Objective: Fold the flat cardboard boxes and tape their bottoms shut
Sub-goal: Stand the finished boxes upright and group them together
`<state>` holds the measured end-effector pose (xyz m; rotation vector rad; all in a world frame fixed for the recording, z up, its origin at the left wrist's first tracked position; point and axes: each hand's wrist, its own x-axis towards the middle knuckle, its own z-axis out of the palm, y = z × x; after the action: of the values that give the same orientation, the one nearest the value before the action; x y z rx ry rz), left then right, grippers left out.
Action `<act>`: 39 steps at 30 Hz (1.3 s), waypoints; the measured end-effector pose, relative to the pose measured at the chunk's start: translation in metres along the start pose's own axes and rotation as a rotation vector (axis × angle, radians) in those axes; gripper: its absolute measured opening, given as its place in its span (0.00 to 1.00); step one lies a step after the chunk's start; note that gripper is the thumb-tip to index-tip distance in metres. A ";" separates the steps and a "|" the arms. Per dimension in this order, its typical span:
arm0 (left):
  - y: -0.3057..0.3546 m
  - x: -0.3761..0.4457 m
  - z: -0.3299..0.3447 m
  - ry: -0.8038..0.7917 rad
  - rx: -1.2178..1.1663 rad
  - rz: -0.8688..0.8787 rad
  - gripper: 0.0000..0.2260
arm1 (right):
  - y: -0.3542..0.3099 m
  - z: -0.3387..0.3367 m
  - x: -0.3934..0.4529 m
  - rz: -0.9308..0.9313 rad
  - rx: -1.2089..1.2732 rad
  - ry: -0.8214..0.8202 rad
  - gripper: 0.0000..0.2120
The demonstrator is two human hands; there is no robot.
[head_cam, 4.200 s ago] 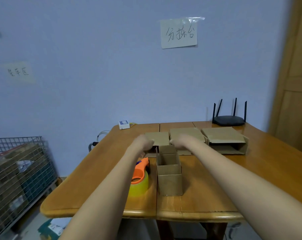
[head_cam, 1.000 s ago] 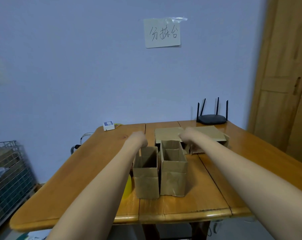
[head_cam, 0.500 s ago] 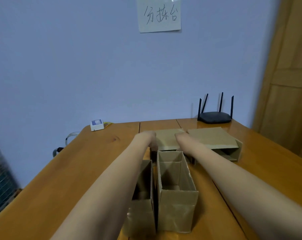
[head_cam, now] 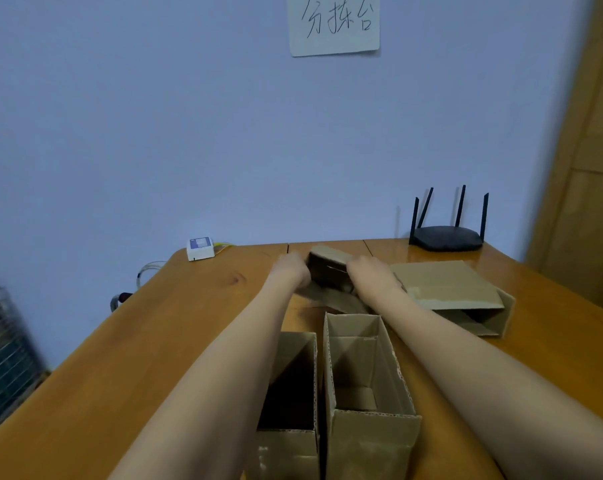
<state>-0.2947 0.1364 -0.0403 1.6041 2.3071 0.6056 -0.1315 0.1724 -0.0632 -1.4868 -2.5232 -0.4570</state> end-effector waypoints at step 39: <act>0.130 -0.222 -0.028 -0.024 -0.032 0.269 0.11 | 0.057 -0.180 -0.220 0.643 0.572 -0.441 0.19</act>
<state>-0.1214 -0.0374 0.0425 1.9116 2.0693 0.6732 0.0242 -0.0448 0.0489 -2.1276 -1.9613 0.6877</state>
